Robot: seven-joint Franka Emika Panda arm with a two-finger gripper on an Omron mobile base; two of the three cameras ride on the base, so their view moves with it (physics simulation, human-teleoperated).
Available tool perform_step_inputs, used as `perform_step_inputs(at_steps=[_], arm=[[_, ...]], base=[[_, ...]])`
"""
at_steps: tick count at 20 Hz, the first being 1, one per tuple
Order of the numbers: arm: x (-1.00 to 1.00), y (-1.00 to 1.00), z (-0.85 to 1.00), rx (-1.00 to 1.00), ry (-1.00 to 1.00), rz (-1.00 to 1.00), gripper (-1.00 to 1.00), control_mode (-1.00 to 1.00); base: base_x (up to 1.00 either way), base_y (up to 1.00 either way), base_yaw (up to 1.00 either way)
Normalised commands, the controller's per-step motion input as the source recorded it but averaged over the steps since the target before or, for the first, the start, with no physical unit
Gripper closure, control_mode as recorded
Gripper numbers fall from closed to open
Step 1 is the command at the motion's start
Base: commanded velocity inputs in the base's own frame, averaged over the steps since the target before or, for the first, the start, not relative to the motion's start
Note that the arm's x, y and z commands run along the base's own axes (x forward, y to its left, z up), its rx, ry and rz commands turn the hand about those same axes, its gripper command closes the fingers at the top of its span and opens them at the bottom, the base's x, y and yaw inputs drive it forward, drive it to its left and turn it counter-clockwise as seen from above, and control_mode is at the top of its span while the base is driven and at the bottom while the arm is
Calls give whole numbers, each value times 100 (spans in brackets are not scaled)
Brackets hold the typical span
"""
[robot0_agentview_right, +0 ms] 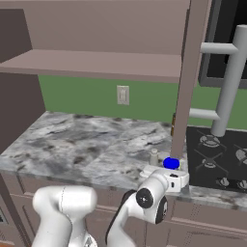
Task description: Collect the turmeric, mayonnaise, and shaker from the cabinet and place them next to the stove.
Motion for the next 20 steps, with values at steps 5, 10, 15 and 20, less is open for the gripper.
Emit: perform_step_inputs(at_steps=[5,10,15,20], arm=[[0,-2,-3,0,1,0,-100,-100],[-2,-2,1,0,0,0,-100,-100],[-11,0,17,-2,0,-2,-100,-100],[-40,-3,32,0,-2,-4,-100,-100]], base=[[0,0,0],[0,0,0],[0,0,0],[0,0,0]])
